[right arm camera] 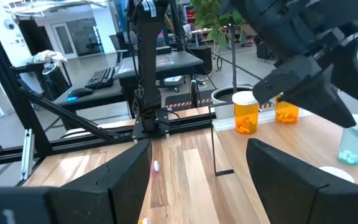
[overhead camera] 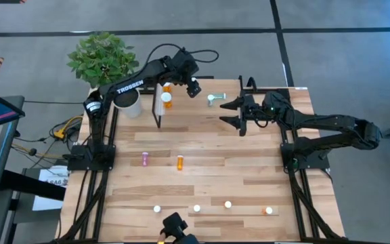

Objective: Pick and place medicine bottles onto shelf by color
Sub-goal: Adjust the green pill bottles on the shelf

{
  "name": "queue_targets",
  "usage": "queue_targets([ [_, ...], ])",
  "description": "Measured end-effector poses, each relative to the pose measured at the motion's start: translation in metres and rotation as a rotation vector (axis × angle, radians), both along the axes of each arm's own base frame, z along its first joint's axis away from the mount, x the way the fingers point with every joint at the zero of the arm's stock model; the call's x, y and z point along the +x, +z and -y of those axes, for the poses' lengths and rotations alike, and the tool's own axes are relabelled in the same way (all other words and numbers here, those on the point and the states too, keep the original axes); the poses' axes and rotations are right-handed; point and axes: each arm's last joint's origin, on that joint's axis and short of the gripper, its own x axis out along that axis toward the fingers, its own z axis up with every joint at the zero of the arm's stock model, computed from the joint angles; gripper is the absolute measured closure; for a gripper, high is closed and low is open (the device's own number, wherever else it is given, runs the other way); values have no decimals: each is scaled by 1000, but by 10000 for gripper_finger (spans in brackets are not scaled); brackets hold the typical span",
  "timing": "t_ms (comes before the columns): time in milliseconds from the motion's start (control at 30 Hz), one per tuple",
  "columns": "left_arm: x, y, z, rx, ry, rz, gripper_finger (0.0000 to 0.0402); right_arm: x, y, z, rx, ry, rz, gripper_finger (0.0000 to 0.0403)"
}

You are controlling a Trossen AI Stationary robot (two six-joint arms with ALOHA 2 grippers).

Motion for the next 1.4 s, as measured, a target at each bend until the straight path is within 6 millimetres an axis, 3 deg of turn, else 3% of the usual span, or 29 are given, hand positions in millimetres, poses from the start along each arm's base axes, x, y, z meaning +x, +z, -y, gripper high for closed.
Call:
queue_targets([
  [433,6,-13,-4,-12,2,-19,132,0,0,0,-3,0,0,117],
  [967,6,-13,-4,-30,-10,-21,256,0,0,0,-3,1,0,117],
  [1400,5,-12,-2,-47,-31,-13,299,0,0,0,-2,2,0,117],
])
